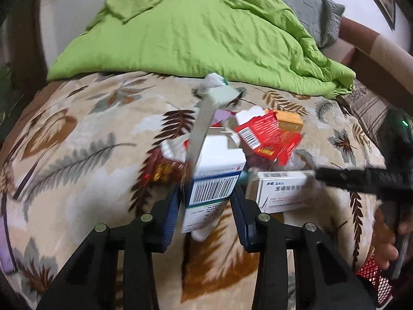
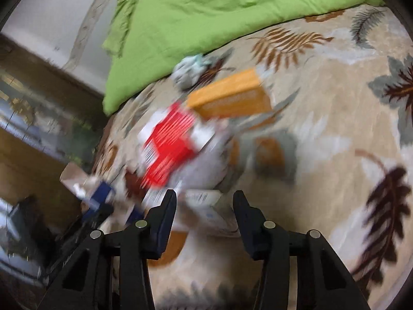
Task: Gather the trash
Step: 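Grasp the white open carton with the left tool while the right tool grasps the long white box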
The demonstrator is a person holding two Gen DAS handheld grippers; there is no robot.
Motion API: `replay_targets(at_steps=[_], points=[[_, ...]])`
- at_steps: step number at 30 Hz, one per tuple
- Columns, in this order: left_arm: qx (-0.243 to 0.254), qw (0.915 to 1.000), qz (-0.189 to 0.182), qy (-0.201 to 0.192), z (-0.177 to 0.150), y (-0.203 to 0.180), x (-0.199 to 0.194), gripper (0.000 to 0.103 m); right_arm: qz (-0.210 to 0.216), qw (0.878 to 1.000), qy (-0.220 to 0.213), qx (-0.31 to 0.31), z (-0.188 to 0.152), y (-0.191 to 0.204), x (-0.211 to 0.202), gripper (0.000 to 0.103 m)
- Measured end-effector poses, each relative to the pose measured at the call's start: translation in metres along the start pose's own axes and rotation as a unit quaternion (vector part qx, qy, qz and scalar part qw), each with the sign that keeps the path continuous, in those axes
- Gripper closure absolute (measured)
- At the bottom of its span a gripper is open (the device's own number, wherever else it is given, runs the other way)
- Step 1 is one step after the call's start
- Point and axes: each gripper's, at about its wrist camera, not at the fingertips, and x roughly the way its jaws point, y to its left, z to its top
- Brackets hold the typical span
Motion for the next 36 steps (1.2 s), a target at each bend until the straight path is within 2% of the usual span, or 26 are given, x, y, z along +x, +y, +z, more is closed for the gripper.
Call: replay_targets(at_steps=[5, 7, 10, 18, 24, 25, 27, 29, 31, 33, 36], points=[[-0.008, 0.9999, 0.01, -0.011, -0.023, -0.001, -0.016, 0.066, 0.019, 0.997, 0.047, -0.051, -0.036, 0.025, -0.006, 0.052], [-0.009, 0.9999, 0.008, -0.013, -0.031, -0.004, -0.021, 0.066, 0.006, 0.996, 0.043, -0.078, -0.043, 0.033, -0.009, 0.048], [-0.016, 0.9998, 0.005, -0.013, -0.038, -0.005, -0.025, 0.066, -0.021, 0.993, 0.027, -0.113, -0.039, 0.039, -0.009, 0.036], [-0.034, 0.9994, -0.007, -0.001, -0.054, -0.004, -0.022, 0.066, -0.061, 0.989, 0.025, -0.133, -0.016, 0.027, 0.02, 0.035], [-0.039, 0.9992, -0.009, -0.007, -0.056, -0.005, -0.022, 0.066, -0.09, 0.983, 0.007, -0.162, -0.012, 0.027, 0.012, 0.035], [-0.04, 0.9991, -0.008, -0.009, -0.057, -0.005, -0.022, 0.066, -0.092, 0.98, 0.003, -0.178, -0.013, 0.032, 0.009, 0.035], [-0.043, 0.9989, -0.01, -0.014, -0.056, -0.005, -0.023, 0.066, -0.096, 0.97, -0.006, -0.222, -0.014, 0.046, 0.005, 0.027], [-0.045, 0.9988, -0.01, -0.017, -0.055, -0.005, -0.025, 0.066, -0.107, 0.957, -0.012, -0.271, -0.016, 0.06, 0.005, 0.014], [-0.05, 0.9985, -0.013, -0.02, -0.054, -0.002, -0.027, 0.066, -0.118, 0.941, -0.002, -0.318, -0.018, 0.073, 0.013, 0.01], [-0.055, 0.9982, -0.014, -0.02, -0.053, 0.001, -0.03, 0.066, -0.134, 0.919, 0.033, -0.368, -0.021, 0.08, 0.03, 0.009], [-0.061, 0.9979, -0.013, -0.02, -0.053, 0.003, -0.03, 0.066, -0.171, 0.892, 0.057, -0.414, -0.024, 0.08, 0.054, 0.009]])
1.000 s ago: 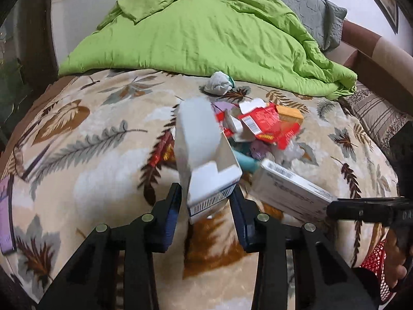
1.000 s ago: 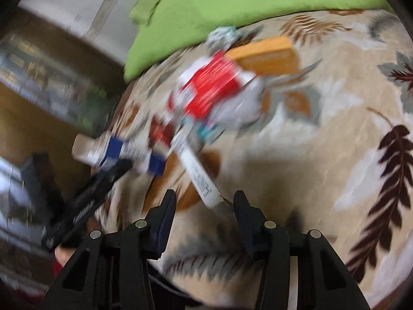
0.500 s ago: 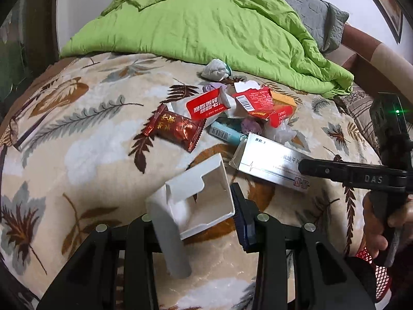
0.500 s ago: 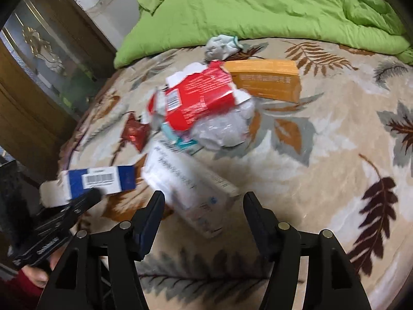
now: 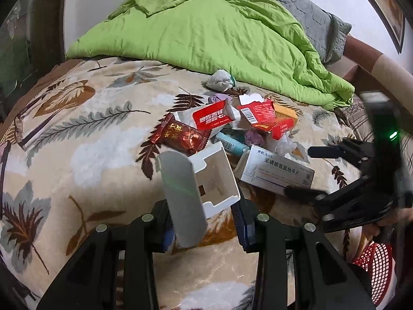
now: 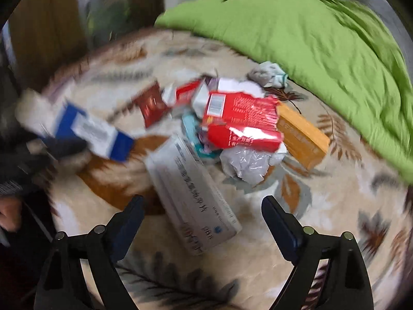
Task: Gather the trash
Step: 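Grasp the white open carton with the left tool while the right tool grasps the long white box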
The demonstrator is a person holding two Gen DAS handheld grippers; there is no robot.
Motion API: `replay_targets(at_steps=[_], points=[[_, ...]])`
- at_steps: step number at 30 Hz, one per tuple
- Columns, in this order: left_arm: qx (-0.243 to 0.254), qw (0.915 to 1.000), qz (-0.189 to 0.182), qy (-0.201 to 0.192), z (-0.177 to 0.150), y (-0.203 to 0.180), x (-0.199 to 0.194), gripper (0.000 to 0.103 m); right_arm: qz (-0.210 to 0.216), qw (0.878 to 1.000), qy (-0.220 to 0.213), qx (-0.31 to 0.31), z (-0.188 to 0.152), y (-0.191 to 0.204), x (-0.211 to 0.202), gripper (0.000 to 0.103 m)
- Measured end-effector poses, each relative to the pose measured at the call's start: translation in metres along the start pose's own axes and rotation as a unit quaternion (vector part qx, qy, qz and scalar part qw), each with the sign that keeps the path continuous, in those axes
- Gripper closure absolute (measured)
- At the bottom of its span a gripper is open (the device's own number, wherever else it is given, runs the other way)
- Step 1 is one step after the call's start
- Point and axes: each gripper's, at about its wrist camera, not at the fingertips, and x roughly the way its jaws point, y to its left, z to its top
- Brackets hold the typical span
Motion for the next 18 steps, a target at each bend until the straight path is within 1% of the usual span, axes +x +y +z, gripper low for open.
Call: replay_targets(at_steps=[1, 2, 4, 6, 7, 8, 9, 10, 11, 12, 15, 16, 18], points=[[0.0, 1.0, 0.001, 0.001, 0.0, 0.0, 0.001, 0.066, -0.002, 1.0, 0.006, -0.003, 0.0, 0.0, 0.006, 0.013], [0.001, 1.0, 0.0, 0.002, -0.001, 0.0, 0.001, 0.066, 0.0, 1.0, 0.012, 0.006, 0.0, -0.002, 0.011, 0.025], [0.002, 1.0, 0.0, 0.003, -0.001, -0.001, 0.002, 0.066, 0.023, 0.999, 0.026, 0.03, -0.002, -0.004, 0.016, 0.04], [0.003, 1.0, -0.001, 0.009, -0.002, -0.001, 0.005, 0.066, 0.007, 0.999, 0.018, 0.04, -0.005, 0.0, 0.011, 0.046], [0.001, 0.9999, -0.003, 0.014, -0.002, -0.001, 0.007, 0.066, 0.003, 0.999, 0.016, 0.045, -0.007, 0.001, 0.009, 0.053], [-0.003, 0.9998, -0.004, 0.017, -0.002, 0.001, 0.008, 0.066, -0.001, 0.998, 0.013, 0.063, -0.009, -0.001, 0.004, 0.063], [-0.008, 0.9997, -0.007, 0.022, -0.002, 0.003, 0.011, 0.066, 0.004, 0.997, 0.011, 0.082, -0.01, -0.002, 0.0, 0.069], [-0.014, 0.9995, -0.013, 0.026, -0.001, 0.005, 0.014, 0.065, 0.024, 0.994, 0.008, 0.11, -0.014, -0.005, -0.004, 0.08], [-0.018, 0.9991, -0.02, 0.032, -0.001, 0.006, 0.017, 0.065, 0.036, 0.991, 0.007, 0.131, -0.017, -0.007, -0.007, 0.083], [-0.024, 0.9986, -0.022, 0.042, 0.0, 0.008, 0.021, 0.065, 0.036, 0.989, 0.008, 0.145, -0.02, -0.007, -0.008, 0.085], [-0.047, 0.9964, -0.042, 0.057, -0.001, 0.015, 0.029, 0.066, 0.046, 0.982, 0.0, 0.183, -0.028, -0.005, -0.013, 0.086], [-0.055, 0.9959, -0.047, 0.055, 0.0, 0.018, 0.03, 0.07, 0.052, 0.979, -0.002, 0.197, -0.03, -0.004, -0.015, 0.087], [-0.065, 0.9952, -0.052, 0.053, 0.0, 0.021, 0.03, 0.07, 0.063, 0.972, -0.012, 0.225, -0.034, -0.003, -0.02, 0.089]])
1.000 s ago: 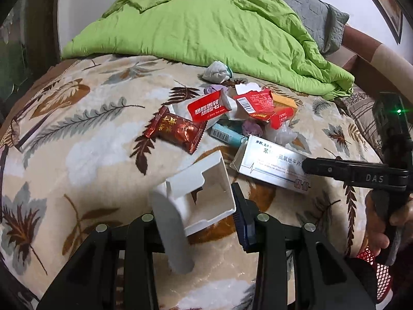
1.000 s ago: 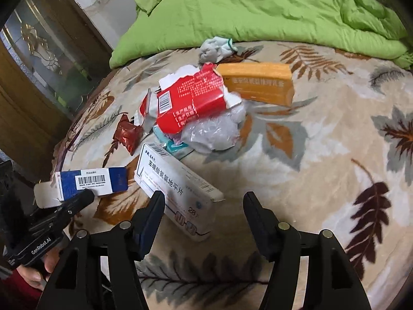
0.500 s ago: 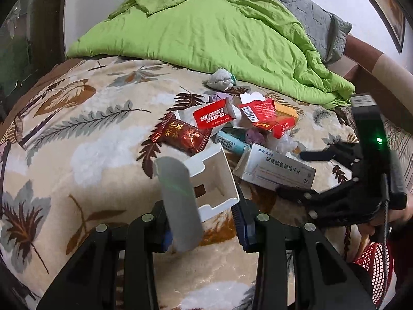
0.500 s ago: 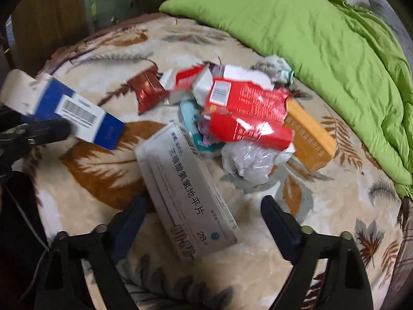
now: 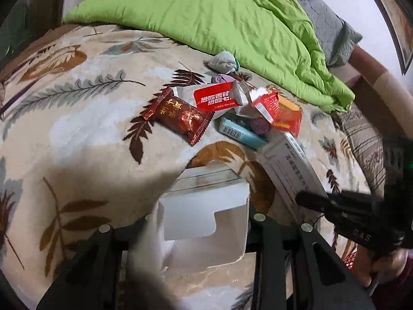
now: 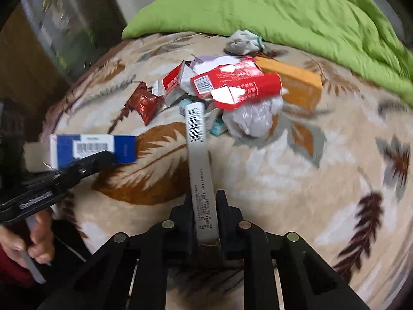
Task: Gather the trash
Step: 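Grasp the white open carton with the left tool while the right tool grasps the long white box, then lift both held boxes and carry them toward the red mesh basket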
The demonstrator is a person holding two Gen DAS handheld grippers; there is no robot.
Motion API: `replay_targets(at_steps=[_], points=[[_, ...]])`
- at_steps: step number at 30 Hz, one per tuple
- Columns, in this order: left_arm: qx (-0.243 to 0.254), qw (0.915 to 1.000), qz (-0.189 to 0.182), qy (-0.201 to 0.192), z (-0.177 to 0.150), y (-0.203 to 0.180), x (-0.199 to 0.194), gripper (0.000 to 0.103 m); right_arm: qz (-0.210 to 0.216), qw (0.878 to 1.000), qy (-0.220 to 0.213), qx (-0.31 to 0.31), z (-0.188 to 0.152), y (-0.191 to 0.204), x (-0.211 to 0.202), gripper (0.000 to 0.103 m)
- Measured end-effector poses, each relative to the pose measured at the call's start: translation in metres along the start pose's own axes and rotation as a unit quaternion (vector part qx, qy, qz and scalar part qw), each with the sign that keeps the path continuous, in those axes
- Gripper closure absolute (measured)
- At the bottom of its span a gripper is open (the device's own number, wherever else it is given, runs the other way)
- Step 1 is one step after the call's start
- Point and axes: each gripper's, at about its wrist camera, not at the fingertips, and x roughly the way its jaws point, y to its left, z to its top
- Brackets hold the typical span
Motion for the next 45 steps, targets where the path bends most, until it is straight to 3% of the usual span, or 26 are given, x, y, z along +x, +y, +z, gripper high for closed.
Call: replay_targets(at_steps=[3, 9, 13, 19, 33, 45], points=[[0.004, 0.9998, -0.002, -0.02, -0.002, -0.002, -0.006, 0.071, 0.027, 0.998, -0.028, 0.042, -0.007, 0.002, -0.013, 0.089], [0.071, 0.9937, 0.039, -0.077, -0.011, -0.032, -0.022, 0.071, 0.039, 0.992, -0.089, 0.077, -0.026, 0.011, -0.026, 0.088], [0.11, 0.9859, 0.065, -0.108, -0.017, -0.049, -0.031, 0.071, 0.018, 0.988, -0.128, 0.082, -0.03, 0.011, -0.039, 0.088], [0.136, 0.9797, 0.075, -0.127, -0.02, -0.06, -0.036, 0.071, 0.007, 0.985, -0.146, 0.092, -0.031, 0.009, -0.045, 0.088], [0.114, 0.9843, 0.052, -0.125, -0.02, -0.051, -0.038, 0.071, 0.008, 0.983, -0.157, 0.099, -0.039, 0.011, -0.051, 0.088], [0.141, 0.9833, 0.024, -0.112, -0.029, -0.072, -0.048, 0.071, 0.023, 0.979, -0.156, 0.131, -0.062, 0.004, -0.079, 0.088]])
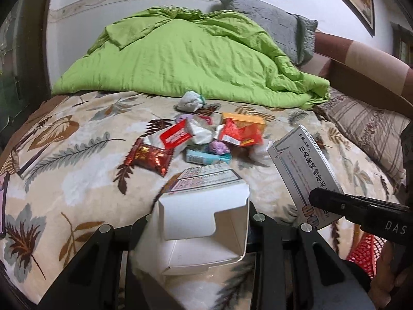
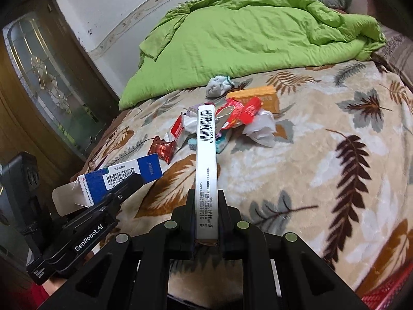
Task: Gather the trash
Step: 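Lift both held boxes and carry them toward the red mesh basket, then open the left tool over the basket while the right tool releases its box there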
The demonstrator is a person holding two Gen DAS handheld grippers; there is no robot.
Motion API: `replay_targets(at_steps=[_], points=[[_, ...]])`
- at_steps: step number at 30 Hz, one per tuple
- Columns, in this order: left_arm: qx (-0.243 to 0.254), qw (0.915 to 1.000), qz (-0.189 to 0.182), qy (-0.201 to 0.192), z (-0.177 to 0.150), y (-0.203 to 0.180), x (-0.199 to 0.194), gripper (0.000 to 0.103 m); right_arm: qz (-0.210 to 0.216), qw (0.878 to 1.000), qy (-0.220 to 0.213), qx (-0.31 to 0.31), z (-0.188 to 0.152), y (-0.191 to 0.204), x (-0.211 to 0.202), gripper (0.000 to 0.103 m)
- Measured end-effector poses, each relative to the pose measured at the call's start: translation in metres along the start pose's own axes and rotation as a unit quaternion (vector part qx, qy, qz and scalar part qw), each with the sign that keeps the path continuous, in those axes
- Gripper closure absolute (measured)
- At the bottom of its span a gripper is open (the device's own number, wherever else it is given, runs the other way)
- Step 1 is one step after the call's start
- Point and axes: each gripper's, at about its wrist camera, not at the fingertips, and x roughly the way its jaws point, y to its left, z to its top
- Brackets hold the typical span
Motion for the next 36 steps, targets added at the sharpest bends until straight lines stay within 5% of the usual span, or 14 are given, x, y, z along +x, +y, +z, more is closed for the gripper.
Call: replay_targets(at_steps=[10, 23, 29, 36], points=[[0.03, 0.9981, -0.052, 0.006, 0.004, -0.042, -0.022, 0.071, -0.002, 0.999, -0.035, 0.032, -0.002, -0.024, -0.069, 0.088], [0.087, 0.9848, -0.146, 0.036, 0.009, -0.132, -0.038, 0.07, -0.078, 0.987, -0.08, 0.112, -0.048, -0.106, -0.188, 0.088], [0.125, 0.9633, -0.223, 0.082, 0.001, -0.198, -0.035, 0.071, -0.124, 0.978, -0.088, 0.143, -0.076, -0.14, -0.236, 0.088], [0.18, 0.9198, -0.31, 0.16, -0.03, -0.276, -0.022, 0.071, -0.148, 0.968, -0.073, 0.192, -0.113, -0.173, -0.262, 0.088]])
